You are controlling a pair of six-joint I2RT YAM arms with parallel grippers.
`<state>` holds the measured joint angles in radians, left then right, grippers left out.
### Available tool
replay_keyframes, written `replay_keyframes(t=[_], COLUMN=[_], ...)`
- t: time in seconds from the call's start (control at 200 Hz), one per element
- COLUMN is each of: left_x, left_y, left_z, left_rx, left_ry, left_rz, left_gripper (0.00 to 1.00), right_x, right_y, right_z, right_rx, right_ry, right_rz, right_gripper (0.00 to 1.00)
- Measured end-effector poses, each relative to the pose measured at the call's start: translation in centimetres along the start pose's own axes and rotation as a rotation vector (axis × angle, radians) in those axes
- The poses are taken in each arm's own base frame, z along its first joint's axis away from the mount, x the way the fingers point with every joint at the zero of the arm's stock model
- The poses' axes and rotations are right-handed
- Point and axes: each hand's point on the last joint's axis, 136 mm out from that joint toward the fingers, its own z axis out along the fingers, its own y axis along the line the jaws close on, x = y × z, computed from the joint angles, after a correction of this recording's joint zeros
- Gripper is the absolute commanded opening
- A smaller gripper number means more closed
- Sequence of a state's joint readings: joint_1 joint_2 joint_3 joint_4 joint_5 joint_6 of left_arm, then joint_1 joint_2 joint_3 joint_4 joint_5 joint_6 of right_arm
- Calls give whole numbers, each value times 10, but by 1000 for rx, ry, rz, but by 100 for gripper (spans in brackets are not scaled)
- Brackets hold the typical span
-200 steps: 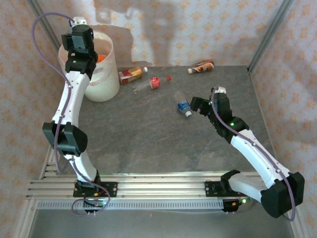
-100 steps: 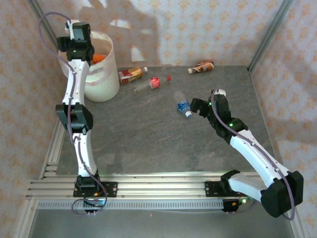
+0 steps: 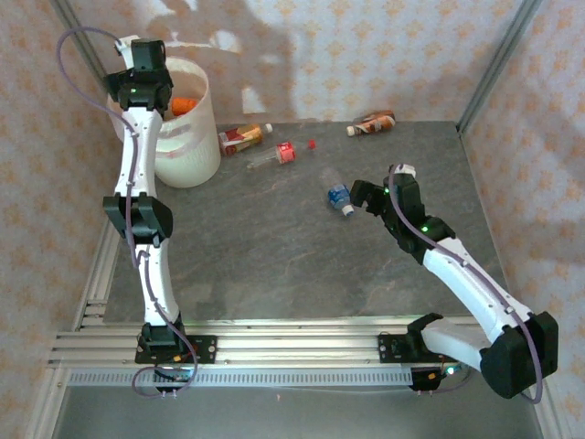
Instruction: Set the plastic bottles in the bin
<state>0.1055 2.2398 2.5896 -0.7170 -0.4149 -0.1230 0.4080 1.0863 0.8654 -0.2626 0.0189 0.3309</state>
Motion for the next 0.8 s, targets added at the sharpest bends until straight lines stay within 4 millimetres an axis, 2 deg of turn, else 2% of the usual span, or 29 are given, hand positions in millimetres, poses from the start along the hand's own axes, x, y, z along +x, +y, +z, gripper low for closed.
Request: replay_keyframes(t=[0.06,0.165,0.26,0.315,0.42,0.5,0.615,0.706,0.801], left_x=[-3,-15,-26,-30,-34,-25,-7,12,28], left_y=[-3,-9,-22,-33,-60,-80,-102,-105,-102], left_z=[-9,-37,-71,-91,-140,-174,-218,-237,-246], left_rx=[47,152,301,394,573,679,817,886,919], left_ry=[7,15,30,45,70,101,161,219,268], left_rz=[-42,-123,-215,-260,-313,-314,-313,-335,-356], left_gripper=[100,100,100,100,100,100,100,100,100], right_x=[1,8,22,37,59,66,66,64,64], right_y=[2,3,4,3,2,4,7,9,11], right_z=[4,15,32,44,57,59,60,62,69], right_rx=[-11,-15,-21,-25,-35,-53,-86,-99,-100], right_ry=[-2,16,70,131,227,268,290,310,334], right_rz=[8,4,-43,-90,-174,-225,-272,-297,-306], right_gripper=[99,99,99,99,99,99,99,100,100])
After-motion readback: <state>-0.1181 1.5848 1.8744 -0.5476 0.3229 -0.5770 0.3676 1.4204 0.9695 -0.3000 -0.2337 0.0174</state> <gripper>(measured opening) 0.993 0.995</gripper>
